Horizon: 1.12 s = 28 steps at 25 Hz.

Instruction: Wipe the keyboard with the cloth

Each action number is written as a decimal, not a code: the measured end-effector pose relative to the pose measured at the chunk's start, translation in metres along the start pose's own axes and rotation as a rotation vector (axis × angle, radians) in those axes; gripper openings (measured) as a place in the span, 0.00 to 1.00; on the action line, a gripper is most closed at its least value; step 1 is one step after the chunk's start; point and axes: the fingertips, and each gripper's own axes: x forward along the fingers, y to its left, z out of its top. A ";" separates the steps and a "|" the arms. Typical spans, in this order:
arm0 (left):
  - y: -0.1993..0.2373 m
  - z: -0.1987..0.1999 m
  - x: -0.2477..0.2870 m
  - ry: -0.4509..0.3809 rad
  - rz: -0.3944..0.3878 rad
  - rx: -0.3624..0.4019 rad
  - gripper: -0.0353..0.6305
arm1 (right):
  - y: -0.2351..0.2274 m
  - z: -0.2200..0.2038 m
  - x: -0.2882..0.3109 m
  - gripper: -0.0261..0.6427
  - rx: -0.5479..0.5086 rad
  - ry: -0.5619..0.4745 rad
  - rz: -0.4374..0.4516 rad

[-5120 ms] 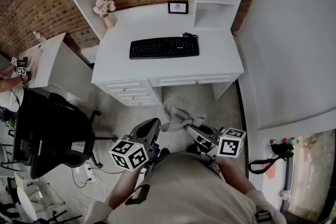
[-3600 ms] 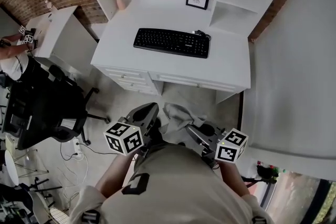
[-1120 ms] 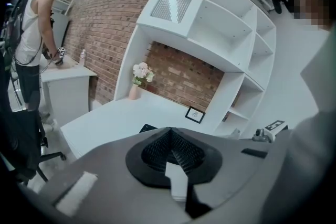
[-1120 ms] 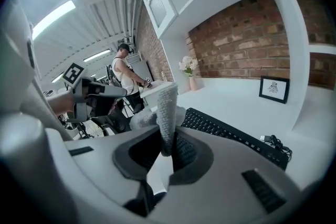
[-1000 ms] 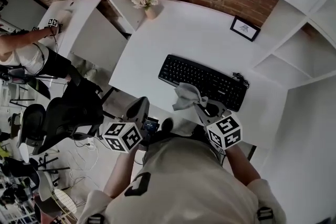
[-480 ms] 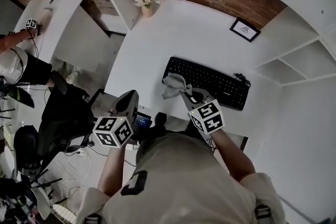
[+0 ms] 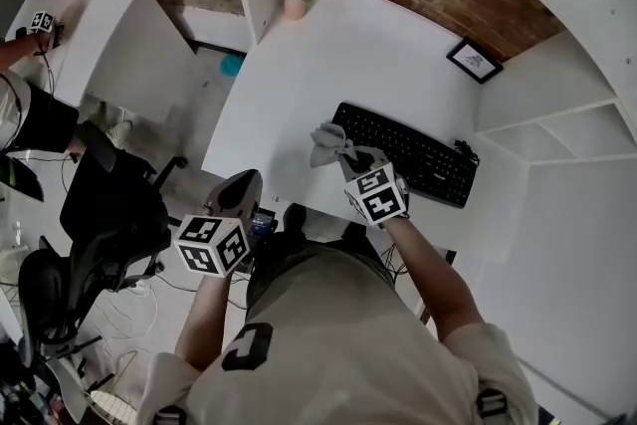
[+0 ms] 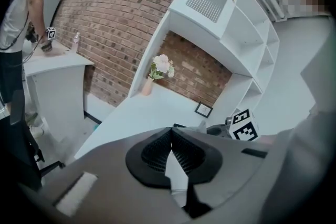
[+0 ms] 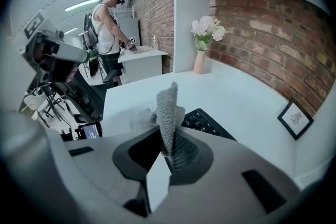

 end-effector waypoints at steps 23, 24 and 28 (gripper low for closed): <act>-0.009 -0.007 0.003 0.053 -0.052 0.053 0.06 | -0.003 -0.010 0.067 0.08 -0.171 0.168 -0.066; -0.011 -0.007 0.004 0.053 -0.054 0.056 0.06 | -0.004 -0.010 0.066 0.08 -0.167 0.168 -0.065; -0.019 -0.005 0.007 0.049 -0.060 0.064 0.06 | -0.008 -0.015 0.062 0.08 -0.156 0.164 -0.062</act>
